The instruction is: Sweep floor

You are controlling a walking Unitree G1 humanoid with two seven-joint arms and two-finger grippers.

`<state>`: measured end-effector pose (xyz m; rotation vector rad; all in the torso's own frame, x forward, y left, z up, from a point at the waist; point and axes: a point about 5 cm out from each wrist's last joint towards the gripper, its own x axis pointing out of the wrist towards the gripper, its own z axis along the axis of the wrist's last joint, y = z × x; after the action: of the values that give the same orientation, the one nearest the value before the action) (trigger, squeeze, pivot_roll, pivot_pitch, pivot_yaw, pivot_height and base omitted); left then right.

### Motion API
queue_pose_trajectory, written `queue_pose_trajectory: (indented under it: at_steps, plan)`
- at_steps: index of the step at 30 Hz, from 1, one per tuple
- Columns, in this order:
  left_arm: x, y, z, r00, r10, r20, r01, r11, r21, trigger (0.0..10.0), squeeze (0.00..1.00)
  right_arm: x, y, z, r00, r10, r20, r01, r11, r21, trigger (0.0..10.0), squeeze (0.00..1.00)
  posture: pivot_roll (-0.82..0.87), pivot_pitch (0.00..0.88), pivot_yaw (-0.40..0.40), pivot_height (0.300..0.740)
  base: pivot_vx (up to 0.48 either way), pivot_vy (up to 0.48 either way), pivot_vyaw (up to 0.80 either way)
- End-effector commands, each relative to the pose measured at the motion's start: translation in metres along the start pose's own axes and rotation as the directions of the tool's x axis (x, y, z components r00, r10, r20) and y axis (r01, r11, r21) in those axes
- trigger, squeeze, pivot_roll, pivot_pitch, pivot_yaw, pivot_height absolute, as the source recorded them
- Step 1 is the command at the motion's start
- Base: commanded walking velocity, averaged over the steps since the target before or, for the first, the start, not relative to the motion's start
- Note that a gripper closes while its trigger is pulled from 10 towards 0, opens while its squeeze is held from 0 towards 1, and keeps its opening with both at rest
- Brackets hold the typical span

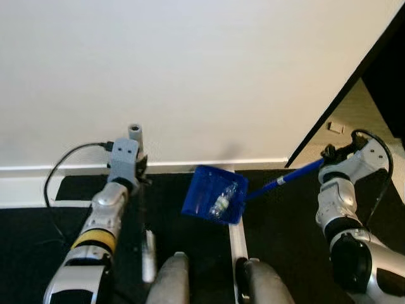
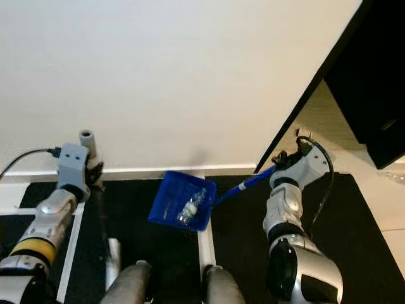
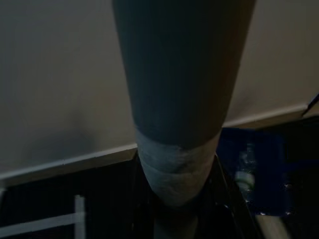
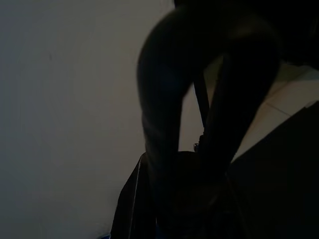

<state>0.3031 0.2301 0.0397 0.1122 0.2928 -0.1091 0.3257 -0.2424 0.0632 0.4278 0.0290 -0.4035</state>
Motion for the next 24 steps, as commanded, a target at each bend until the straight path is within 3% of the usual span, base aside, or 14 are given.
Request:
queue_pose_trajectory:
  at_steps: [1,9,18,24]
  plan:
    - [0.004,0.0,0.006,0.999,0.032,0.022,-0.032,0.999,-0.004,10.0,0.0,0.006,-0.001,0.012,1.0,0.017,0.026,-0.017,1.0,-0.006,10.0,0.0,0.11,0.0,-0.021,0.74,0.0,0.0,0.0]
    - [0.006,-0.013,-0.001,0.994,0.11,-0.012,-0.11,0.993,-0.051,10.0,0.0,0.009,-0.006,0.022,0.997,0.064,0.05,-0.061,0.996,-0.061,10.0,0.0,0.08,0.0,-0.044,0.74,0.0,0.0,0.0]
    - [0.007,-0.022,-0.003,0.988,0.156,0.013,-0.153,0.98,-0.125,10.0,0.0,0.008,-0.009,0.02,0.997,0.062,0.037,-0.062,0.998,-0.006,10.0,0.0,0.07,0.0,-0.071,0.74,0.0,0.0,0.0]
    - [0.002,-0.022,-0.011,0.986,0.169,-0.001,-0.168,0.982,-0.081,10.0,0.0,0.007,-0.008,0.014,0.997,0.072,0.007,-0.072,0.997,0.002,10.0,0.0,0.07,0.0,-0.065,0.74,0.0,0.0,0.0]
